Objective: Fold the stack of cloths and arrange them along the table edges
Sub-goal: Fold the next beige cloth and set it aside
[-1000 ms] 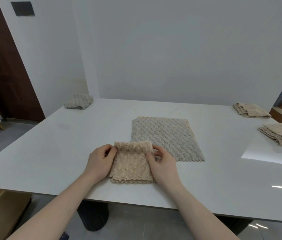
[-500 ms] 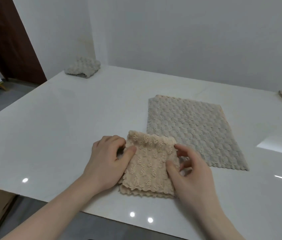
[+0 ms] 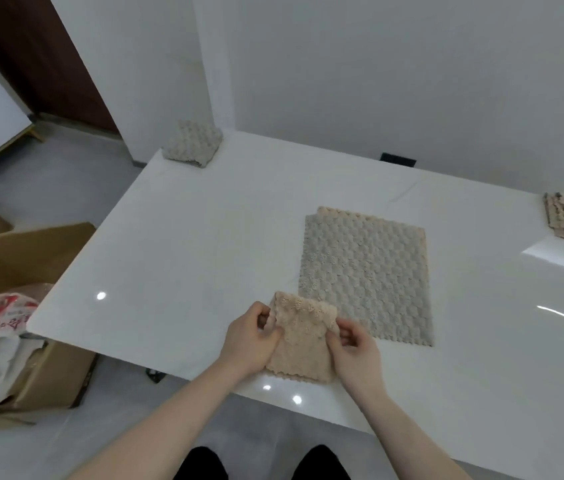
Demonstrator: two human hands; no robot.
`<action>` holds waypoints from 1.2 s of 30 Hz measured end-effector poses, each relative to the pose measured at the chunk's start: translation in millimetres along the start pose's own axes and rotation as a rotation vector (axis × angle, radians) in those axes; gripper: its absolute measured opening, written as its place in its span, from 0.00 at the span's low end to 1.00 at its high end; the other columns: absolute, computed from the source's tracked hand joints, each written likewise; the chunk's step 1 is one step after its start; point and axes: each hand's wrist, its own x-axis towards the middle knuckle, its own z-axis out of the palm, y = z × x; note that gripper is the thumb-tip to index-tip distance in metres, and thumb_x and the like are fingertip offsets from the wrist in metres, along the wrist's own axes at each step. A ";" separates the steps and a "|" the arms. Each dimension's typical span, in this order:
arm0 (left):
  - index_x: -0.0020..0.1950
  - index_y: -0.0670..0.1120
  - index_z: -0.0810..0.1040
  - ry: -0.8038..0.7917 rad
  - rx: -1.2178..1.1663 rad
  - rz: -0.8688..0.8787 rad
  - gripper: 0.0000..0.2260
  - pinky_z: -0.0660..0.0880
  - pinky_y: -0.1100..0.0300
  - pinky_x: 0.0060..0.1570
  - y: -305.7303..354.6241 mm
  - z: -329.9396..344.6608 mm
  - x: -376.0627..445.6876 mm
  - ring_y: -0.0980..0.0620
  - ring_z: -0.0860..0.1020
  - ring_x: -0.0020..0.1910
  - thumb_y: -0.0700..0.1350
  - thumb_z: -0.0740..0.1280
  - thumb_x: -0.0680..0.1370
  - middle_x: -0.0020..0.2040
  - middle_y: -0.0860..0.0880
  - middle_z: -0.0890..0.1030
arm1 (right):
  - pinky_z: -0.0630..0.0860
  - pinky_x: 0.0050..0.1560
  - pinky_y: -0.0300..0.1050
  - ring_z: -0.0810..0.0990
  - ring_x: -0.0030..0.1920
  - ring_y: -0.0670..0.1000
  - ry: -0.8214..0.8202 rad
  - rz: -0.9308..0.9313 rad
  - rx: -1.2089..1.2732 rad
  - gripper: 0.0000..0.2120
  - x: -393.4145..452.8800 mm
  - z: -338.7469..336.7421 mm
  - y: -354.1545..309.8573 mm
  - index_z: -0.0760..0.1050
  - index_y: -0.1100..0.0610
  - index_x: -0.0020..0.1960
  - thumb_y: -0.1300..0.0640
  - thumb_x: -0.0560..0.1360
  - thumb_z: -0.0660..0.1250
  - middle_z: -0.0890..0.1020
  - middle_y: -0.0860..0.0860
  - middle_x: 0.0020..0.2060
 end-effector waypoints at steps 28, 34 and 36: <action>0.35 0.49 0.74 0.197 -0.232 -0.165 0.12 0.73 0.62 0.39 35.7 -245.8 -109.3 0.50 0.78 0.38 0.40 0.72 0.76 0.38 0.52 0.80 | 0.84 0.42 0.48 0.86 0.41 0.51 -0.087 0.017 0.138 0.15 -106.8 97.6 -225.0 0.77 0.44 0.57 0.59 0.75 0.73 0.83 0.47 0.49; 0.38 0.53 0.87 0.280 -0.289 -0.210 0.14 0.72 0.77 0.35 24.3 -281.1 -100.6 0.62 0.82 0.46 0.38 0.69 0.78 0.47 0.57 0.86 | 0.81 0.36 0.44 0.85 0.39 0.51 -0.209 -0.015 0.084 0.12 -86.2 139.4 -252.1 0.78 0.45 0.55 0.58 0.75 0.72 0.83 0.47 0.50; 0.40 0.55 0.88 0.281 -0.318 -0.211 0.14 0.72 0.77 0.35 19.2 -293.9 -97.2 0.61 0.82 0.48 0.39 0.69 0.79 0.49 0.57 0.86 | 0.77 0.33 0.37 0.83 0.36 0.47 -0.224 -0.026 0.056 0.11 -85.3 150.6 -260.0 0.79 0.46 0.55 0.58 0.75 0.72 0.82 0.46 0.49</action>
